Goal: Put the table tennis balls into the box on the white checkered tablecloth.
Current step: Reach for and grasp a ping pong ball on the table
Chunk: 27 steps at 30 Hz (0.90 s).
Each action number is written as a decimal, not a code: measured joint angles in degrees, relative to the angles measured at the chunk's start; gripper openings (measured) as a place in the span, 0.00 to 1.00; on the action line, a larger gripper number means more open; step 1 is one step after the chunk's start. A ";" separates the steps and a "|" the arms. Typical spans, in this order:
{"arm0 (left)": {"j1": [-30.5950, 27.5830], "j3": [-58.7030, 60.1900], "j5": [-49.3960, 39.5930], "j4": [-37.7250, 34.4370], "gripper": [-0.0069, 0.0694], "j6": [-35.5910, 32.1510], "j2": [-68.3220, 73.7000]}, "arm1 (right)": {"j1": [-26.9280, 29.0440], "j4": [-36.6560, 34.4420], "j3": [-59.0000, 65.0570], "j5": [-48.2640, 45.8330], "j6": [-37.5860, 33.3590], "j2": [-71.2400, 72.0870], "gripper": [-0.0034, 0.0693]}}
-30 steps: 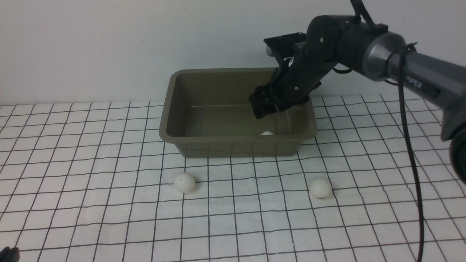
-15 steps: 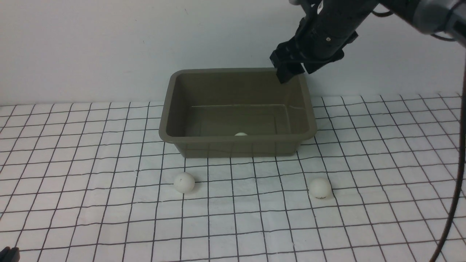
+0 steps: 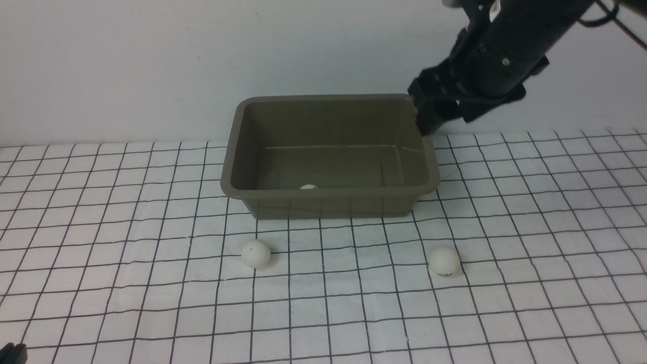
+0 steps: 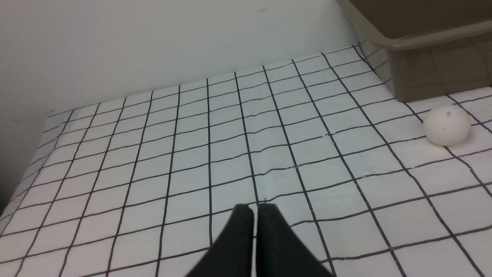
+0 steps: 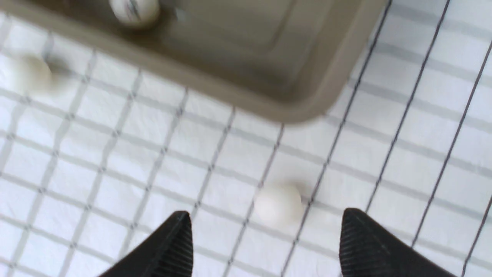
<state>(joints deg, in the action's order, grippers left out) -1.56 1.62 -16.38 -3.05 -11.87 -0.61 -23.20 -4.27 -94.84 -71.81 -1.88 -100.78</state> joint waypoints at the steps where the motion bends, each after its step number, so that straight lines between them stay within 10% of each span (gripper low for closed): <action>1: 0.00 0.00 0.00 0.00 0.09 0.00 0.00 | 0.00 0.27 2.19 0.00 -0.14 0.21 0.69; 27: 0.00 0.00 0.00 0.00 0.09 0.00 0.00 | 0.00 2.63 14.82 17.29 -0.56 -11.71 0.69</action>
<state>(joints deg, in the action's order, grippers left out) -1.56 1.62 -16.38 -3.05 -11.87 -0.61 -23.20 -1.64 -80.03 -54.52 -2.44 -112.49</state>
